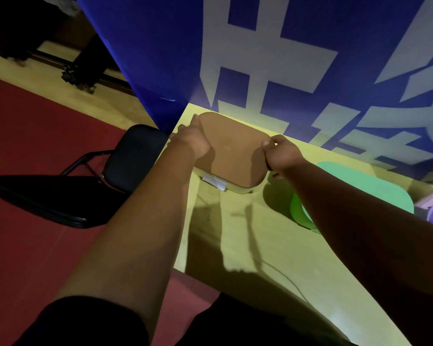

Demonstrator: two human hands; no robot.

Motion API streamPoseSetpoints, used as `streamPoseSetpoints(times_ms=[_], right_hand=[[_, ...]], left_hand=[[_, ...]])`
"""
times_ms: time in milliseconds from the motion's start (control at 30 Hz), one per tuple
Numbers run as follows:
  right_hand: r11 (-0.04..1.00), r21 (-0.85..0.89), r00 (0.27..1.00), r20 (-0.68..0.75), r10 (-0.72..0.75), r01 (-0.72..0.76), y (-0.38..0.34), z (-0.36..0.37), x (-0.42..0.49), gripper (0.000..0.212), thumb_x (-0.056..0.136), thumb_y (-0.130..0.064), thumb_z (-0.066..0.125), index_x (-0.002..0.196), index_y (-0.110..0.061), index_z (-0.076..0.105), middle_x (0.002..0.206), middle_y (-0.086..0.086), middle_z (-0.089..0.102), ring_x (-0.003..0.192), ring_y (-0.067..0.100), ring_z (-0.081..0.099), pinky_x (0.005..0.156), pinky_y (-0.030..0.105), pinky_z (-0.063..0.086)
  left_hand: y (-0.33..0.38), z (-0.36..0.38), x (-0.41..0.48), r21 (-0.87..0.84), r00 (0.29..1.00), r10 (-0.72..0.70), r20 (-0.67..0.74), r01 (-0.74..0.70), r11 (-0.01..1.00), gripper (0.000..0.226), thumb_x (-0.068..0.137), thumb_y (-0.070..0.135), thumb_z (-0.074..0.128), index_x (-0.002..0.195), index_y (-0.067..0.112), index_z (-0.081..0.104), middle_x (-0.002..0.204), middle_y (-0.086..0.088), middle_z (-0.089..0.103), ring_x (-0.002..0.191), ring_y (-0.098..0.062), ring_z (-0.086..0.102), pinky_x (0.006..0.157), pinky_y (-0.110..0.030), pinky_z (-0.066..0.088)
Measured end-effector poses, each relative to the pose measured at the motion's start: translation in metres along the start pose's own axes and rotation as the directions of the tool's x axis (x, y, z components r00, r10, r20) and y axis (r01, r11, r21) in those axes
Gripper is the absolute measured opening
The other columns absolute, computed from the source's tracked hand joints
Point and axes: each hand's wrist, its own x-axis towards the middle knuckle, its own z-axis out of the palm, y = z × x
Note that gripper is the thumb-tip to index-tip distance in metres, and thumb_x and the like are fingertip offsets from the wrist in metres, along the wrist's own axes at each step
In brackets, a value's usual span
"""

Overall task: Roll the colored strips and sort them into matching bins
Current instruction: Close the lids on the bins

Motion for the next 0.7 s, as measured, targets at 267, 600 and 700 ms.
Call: streamPoseSetpoints(times_ms=[267, 600, 700], right_hand=[[0.998, 0.05, 0.999, 0.026, 0.044, -0.045, -0.001, 0.001, 0.0, 0.041, 0.113, -0.042, 0.048, 0.15, -0.022, 0.049, 0.126, 0.011, 0.059, 0.112, 0.038, 0.067, 0.084, 0.054, 0.066], [1.0, 0.017, 1.0, -0.008, 0.025, -0.024, 0.005, -0.013, -0.018, 0.034, 0.107, -0.04, 0.051, 0.121, -0.01, 0.056, 0.115, 0.012, 0.07, 0.095, 0.032, 0.074, 0.08, 0.05, 0.068], [0.998, 0.053, 0.999, -0.037, -0.031, 0.033, 0.014, -0.032, -0.025, 0.029, 0.102, -0.028, 0.053, 0.106, -0.001, 0.064, 0.101, 0.014, 0.073, 0.086, 0.031, 0.077, 0.082, 0.053, 0.067]], left_hand=[[0.005, 0.01, 0.004, 0.021, 0.998, -0.052, 0.028, 0.052, 0.998, 0.105, 0.102, 0.057, 0.065, 0.173, 0.029, -0.007, 0.176, -0.02, 0.019, 0.157, -0.047, 0.031, 0.116, -0.056, 0.045], [0.028, 0.016, -0.023, 0.04, 0.985, 0.022, -0.169, -0.016, 0.999, 0.075, 0.1, 0.037, 0.07, 0.163, 0.014, 0.035, 0.159, -0.014, 0.041, 0.142, -0.036, 0.043, 0.11, -0.047, 0.047], [0.06, 0.018, -0.042, -0.044, 0.972, 0.159, -0.172, -0.168, 0.985, 0.05, 0.101, 0.03, 0.065, 0.147, 0.013, 0.057, 0.154, -0.012, 0.051, 0.14, -0.035, 0.051, 0.112, -0.046, 0.05]])
